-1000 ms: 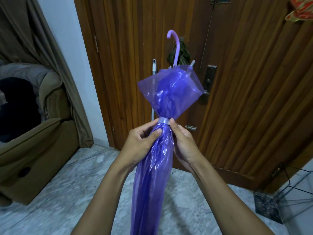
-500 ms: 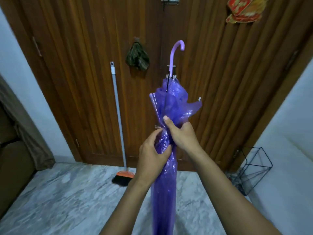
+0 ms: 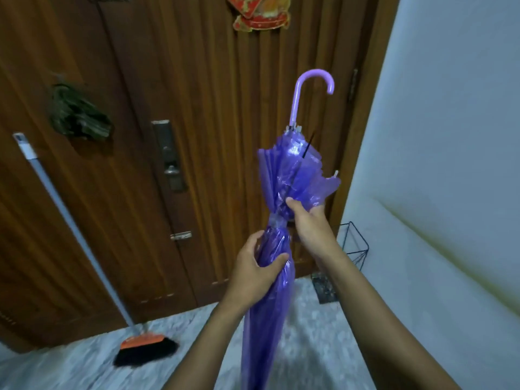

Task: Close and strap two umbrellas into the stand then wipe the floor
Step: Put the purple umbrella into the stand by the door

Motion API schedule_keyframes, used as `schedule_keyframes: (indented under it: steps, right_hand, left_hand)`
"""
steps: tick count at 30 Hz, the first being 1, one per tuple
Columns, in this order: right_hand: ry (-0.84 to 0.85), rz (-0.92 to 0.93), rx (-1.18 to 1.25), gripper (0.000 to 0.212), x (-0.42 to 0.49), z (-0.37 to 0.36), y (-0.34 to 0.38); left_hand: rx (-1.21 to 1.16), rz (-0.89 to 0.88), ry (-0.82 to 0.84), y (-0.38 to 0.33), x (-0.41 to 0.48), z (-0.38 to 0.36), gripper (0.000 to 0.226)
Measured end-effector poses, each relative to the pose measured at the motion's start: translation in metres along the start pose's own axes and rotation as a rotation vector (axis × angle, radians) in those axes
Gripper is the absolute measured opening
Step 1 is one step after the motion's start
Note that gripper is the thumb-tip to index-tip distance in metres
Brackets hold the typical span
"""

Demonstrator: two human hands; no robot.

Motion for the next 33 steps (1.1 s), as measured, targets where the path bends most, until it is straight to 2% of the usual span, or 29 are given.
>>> schedule_keyframes:
  steps: [3,5,7,10,14,18,20,24,27,29,33]
  right_hand:
    - [-0.014,-0.050,-0.116,0.061,0.018,0.061,-0.009]
    - [-0.041,-0.066,-0.165,0.071,0.031,0.098,-0.015]
    - [-0.094,-0.060,-0.210,0.068,0.046,0.137,-0.018]
    - [-0.172,-0.057,-0.244,0.046,0.065,0.192,-0.021]
    - [-0.162,0.000,-0.259,0.034,0.092,0.236,-0.019]
    - [-0.180,0.037,-0.220,0.059,0.137,0.268,-0.028]
    - [-0.218,0.034,-0.201,0.066,0.167,0.287,-0.037]
    - [-0.264,0.061,-0.260,0.066,0.231,0.328,-0.054]
    - [-0.299,0.080,-0.409,0.056,0.285,0.362,-0.065]
    - [-0.319,0.070,-0.479,0.059,0.314,0.380,-0.075]
    - [-0.338,0.048,-0.465,0.065,0.362,0.409,-0.112]
  left_hand:
    - [0.132,-0.023,-0.028,-0.003,0.048,-0.048,0.057]
    - [0.227,-0.030,-0.018,-0.001,0.078,-0.082,0.063]
    - [0.283,-0.021,0.016,0.001,0.106,-0.114,0.067]
    - [0.256,-0.015,0.103,0.007,0.147,-0.150,0.071]
    - [0.091,0.035,0.228,0.019,0.207,-0.174,0.064]
    - [-0.057,0.095,0.293,0.041,0.281,-0.183,0.052]
    - [-0.026,0.081,0.314,0.051,0.322,-0.187,0.044]
    - [0.018,0.019,0.355,0.062,0.411,-0.202,0.045]
    - [-0.007,0.023,0.403,0.079,0.478,-0.220,0.049]
    - [-0.012,0.026,0.415,0.093,0.517,-0.229,0.052]
    - [-0.022,0.056,0.482,0.122,0.578,-0.248,0.056]
Point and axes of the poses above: each hand's wrist, its own x-axis towards the middle knuckle, its own z-axis out of the back of the hand, y = z × x, the point moved 7 cm from there along x, towards the middle knuckle, and after that the axes turned 15 degrees about y, right-handed, at the moved point
